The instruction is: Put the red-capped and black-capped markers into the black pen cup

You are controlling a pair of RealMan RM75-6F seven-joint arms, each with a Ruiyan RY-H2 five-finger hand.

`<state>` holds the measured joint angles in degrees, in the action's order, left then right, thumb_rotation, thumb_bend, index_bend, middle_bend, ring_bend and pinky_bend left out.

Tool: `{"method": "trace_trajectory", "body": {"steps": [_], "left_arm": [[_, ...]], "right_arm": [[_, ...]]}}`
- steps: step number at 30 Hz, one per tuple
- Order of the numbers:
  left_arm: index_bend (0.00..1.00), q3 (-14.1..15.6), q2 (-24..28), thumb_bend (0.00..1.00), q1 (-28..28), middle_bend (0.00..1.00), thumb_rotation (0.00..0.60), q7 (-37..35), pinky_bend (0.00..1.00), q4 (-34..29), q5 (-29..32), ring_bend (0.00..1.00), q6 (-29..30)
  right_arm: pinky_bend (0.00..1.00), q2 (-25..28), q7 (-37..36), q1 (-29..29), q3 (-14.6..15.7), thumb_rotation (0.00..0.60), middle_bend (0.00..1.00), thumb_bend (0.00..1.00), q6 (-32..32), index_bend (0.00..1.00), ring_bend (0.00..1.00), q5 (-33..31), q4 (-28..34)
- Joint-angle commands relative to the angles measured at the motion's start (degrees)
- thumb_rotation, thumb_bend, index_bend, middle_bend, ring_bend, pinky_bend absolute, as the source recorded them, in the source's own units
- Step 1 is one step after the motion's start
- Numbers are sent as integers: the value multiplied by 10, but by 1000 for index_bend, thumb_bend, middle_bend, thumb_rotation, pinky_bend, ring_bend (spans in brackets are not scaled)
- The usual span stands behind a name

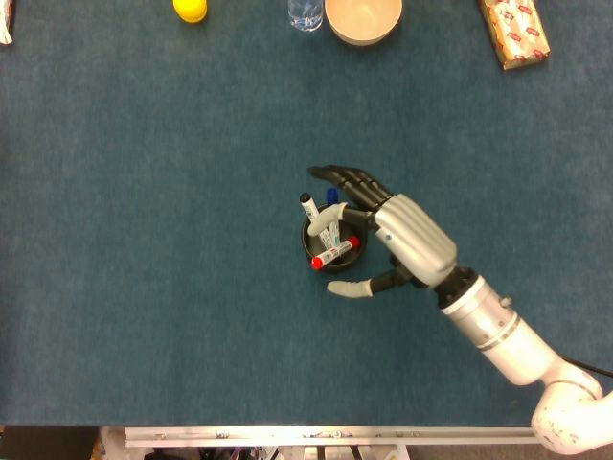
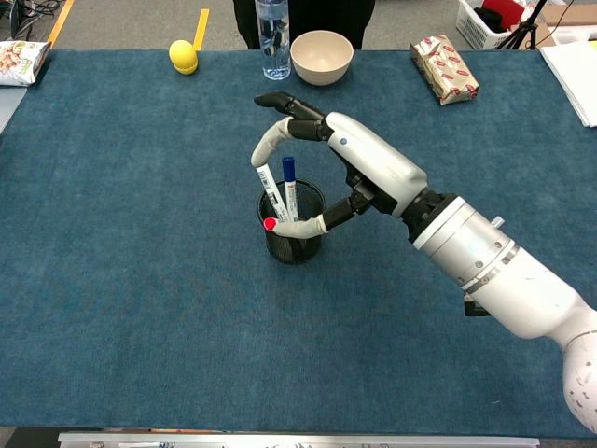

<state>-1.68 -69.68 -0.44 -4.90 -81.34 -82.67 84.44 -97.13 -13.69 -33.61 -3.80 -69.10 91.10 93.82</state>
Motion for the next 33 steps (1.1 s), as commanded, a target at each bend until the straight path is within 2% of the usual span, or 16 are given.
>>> {"method": "trace_trajectory", "body": {"steps": [1, 11, 18, 25, 29, 33], "left_arm": [[463, -1, 1, 91, 0, 447, 600, 1, 549, -2, 0, 397, 1], [462, -13, 19, 91, -9, 447, 600, 20, 550, -40, -5, 397, 11], [462, -25, 35, 91, -19, 447, 600, 40, 550, -85, -6, 397, 15], [453, -54, 38, 91, -19, 447, 600, 49, 549, -123, 3, 397, 52], [450, -64, 49, 91, -23, 447, 600, 54, 549, -146, 8, 397, 55], [450, -67, 55, 91, -27, 447, 600, 61, 549, -162, 10, 397, 53]], "right_arm": [[75, 22, 5, 14, -3, 600, 69, 0, -30, 406, 0, 13, 14], [75, 176, 104, 84, -3, 600, 88, 0, -113, 406, 0, 7, 84], [75, 268, 206, 139, 23, 600, 95, 0, -142, 406, 0, -9, 100], [75, 314, 277, 203, 55, 600, 101, 0, -187, 406, 0, -14, 101], [75, 323, 281, 243, 69, 600, 102, 0, -218, 406, 0, -17, 95], [75, 323, 264, 266, 70, 600, 103, 0, -237, 406, 0, -21, 88]]}}
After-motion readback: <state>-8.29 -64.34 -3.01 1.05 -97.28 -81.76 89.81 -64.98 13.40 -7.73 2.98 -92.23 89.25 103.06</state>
